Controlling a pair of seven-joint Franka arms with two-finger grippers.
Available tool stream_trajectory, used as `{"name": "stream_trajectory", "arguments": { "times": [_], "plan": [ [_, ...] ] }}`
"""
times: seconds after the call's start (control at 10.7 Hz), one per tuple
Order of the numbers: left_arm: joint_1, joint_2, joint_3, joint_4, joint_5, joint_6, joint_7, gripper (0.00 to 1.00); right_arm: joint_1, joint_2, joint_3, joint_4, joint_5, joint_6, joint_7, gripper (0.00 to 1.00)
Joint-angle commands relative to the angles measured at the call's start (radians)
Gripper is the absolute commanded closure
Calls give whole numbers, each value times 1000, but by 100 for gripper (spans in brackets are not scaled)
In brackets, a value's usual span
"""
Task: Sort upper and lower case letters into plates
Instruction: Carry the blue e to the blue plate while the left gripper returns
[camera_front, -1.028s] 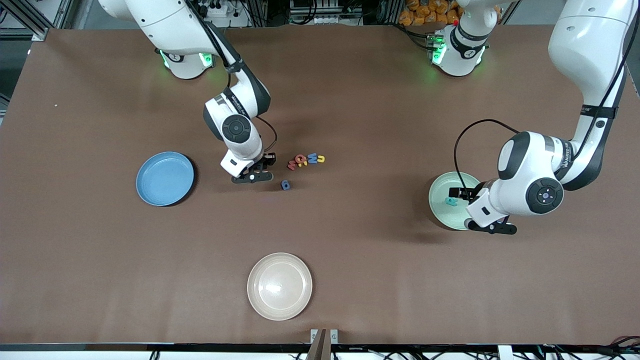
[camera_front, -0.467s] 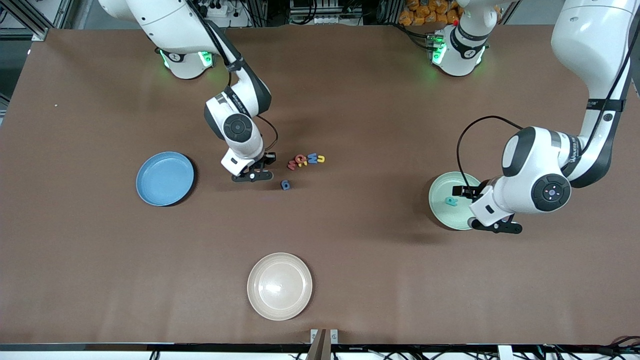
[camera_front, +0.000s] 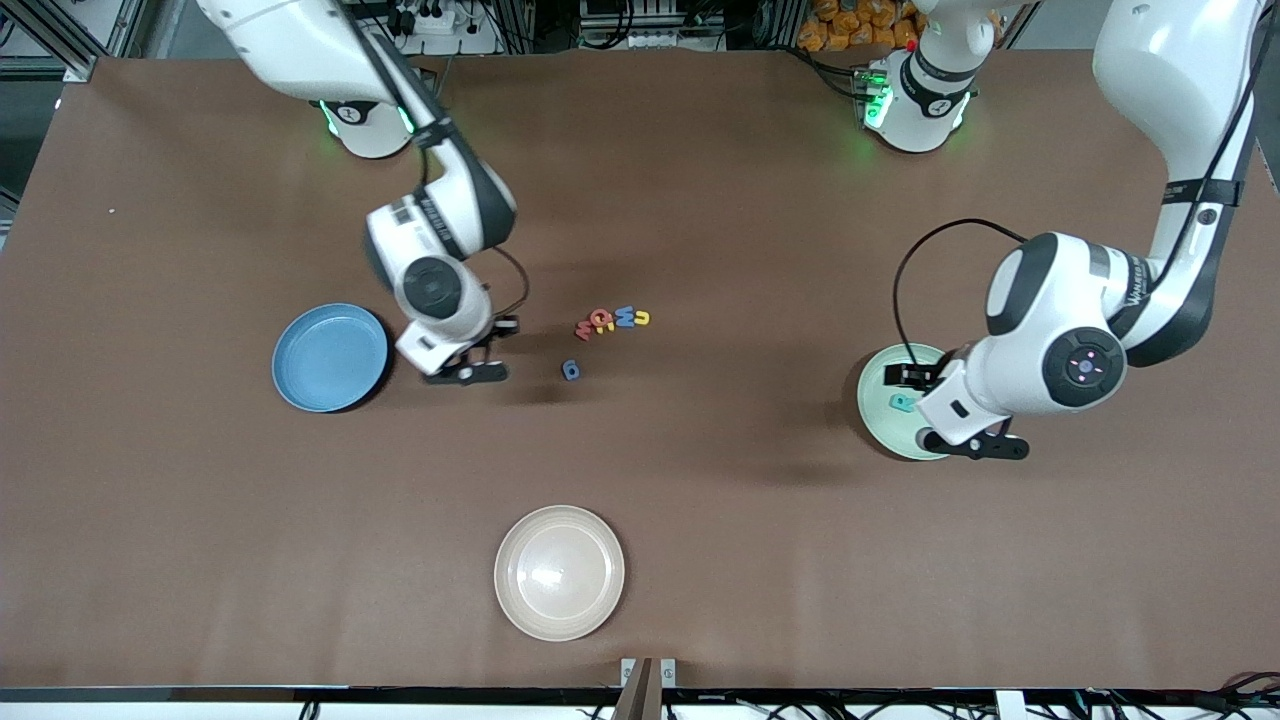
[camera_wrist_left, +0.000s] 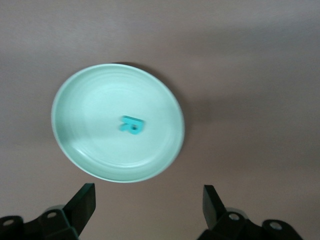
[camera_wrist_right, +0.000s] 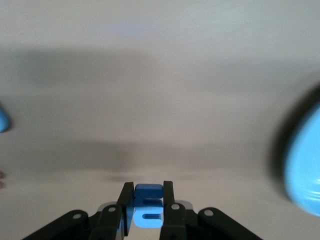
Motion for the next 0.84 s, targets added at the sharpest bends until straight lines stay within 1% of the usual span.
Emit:
{"name": "stream_trajectory", "arguments": {
  "times": [0.0,0.09,0.19,0.28,0.37,0.47,0.56,0.65,0.75],
  "plan": [
    [-28,-11,-73,0,-13,-22,-226,5,-165,-56,6,-26,16,-62,-224,91],
    [-54,-5,-90,0,-15,-11,-320,5,-216,-52,4,-26,0,-64,-278,91],
    [-111,5,-98,2,-18,-3,-423,5,-256,-44,3,-26,-36,-62,-288,89],
    [-158,15,-97,3,-6,19,-524,7,-304,-35,3,-28,-100,-55,-293,89],
    [-192,24,-97,3,-2,80,-601,8,-348,-10,3,-25,-156,-38,-314,89],
    [-232,43,-97,0,-4,133,-672,8,-390,13,4,-26,-161,-6,-342,87],
    [-277,67,-95,2,-1,182,-751,8,-405,30,6,-28,-161,10,-374,80],
    [-321,83,-92,2,-1,246,-820,7,-407,37,6,-28,-159,15,-377,40],
    [-367,107,-84,2,2,301,-883,7,-407,37,6,-28,-159,15,-379,4]
  ]
}}
